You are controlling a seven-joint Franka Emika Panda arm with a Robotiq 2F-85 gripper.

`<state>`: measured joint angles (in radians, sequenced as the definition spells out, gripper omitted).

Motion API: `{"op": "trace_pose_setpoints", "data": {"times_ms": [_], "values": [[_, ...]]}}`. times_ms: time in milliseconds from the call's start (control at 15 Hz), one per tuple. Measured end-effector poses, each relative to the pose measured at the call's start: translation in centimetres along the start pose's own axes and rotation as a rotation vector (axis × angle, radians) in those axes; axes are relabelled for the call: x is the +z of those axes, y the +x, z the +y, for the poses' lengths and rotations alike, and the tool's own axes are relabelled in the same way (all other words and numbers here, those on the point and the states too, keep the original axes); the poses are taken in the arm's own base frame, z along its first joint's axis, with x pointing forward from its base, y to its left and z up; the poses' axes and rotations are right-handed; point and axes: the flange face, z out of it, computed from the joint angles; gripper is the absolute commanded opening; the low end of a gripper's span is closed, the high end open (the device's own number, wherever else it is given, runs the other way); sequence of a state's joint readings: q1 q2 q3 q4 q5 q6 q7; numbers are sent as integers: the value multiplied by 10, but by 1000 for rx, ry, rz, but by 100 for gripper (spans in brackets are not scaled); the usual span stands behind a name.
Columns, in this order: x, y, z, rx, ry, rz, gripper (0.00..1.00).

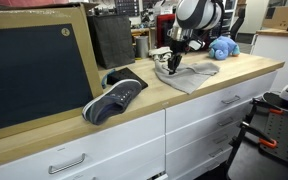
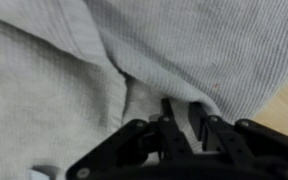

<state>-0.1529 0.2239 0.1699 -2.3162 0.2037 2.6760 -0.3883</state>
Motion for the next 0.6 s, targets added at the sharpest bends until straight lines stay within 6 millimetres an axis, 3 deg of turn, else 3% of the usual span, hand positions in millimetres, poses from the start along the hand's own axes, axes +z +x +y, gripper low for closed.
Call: {"op": "trace_pose_setpoints", "data": {"times_ms": [333,400,600], "values": [[-20,-24,73,22,-101,-53,95],[-20,-29,83,18,-121,-62,99],[-16,-43,98,4,-160,-82,100]]}}
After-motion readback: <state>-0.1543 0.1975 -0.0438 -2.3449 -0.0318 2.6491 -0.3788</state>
